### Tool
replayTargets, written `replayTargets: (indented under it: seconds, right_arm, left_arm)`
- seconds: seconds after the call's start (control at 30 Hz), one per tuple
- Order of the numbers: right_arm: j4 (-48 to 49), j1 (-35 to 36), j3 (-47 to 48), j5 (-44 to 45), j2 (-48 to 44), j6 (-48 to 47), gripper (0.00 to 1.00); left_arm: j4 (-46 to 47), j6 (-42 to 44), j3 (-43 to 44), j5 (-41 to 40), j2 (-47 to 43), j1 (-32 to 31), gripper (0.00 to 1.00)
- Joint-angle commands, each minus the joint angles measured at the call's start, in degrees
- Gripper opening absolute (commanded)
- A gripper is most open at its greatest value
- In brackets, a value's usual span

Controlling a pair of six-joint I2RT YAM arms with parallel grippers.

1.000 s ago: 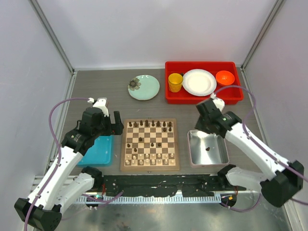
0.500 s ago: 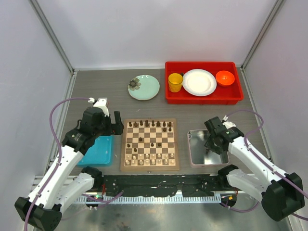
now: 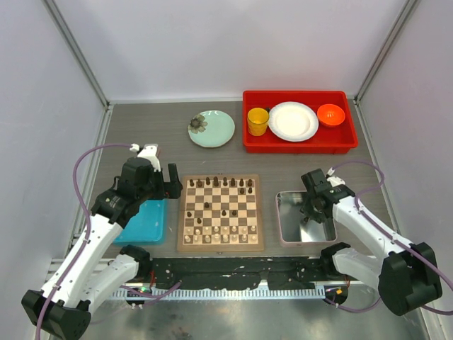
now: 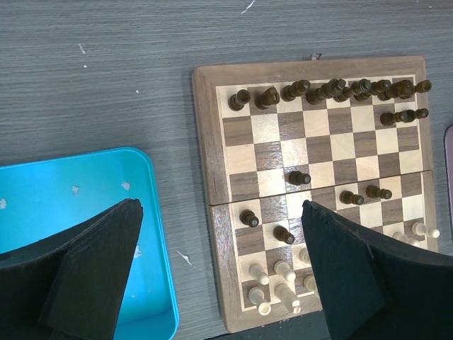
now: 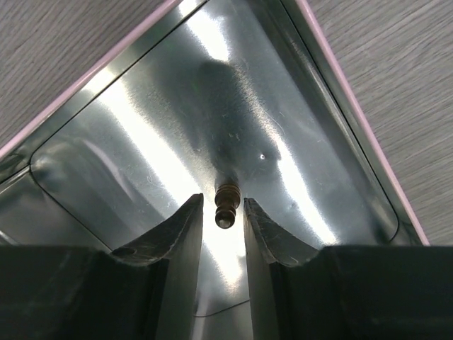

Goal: Set up the chess pieces on the board

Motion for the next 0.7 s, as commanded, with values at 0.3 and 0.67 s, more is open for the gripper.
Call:
replayTargets:
  seconds: [0.3, 0.67]
  right_arm:
    - [3.7, -0.8, -1.4, -0.9, 1.8, -1.1, 0.22]
    - [-0.5, -0.7, 7.4, 1.3, -1.1, -2.9, 0.01]
  left_arm:
    - [1.7, 0.2, 0.0, 0.5, -0.3, 0.2, 1.00]
    - [1.8, 0.2, 0.0, 0.6, -0.4, 0.2, 1.00]
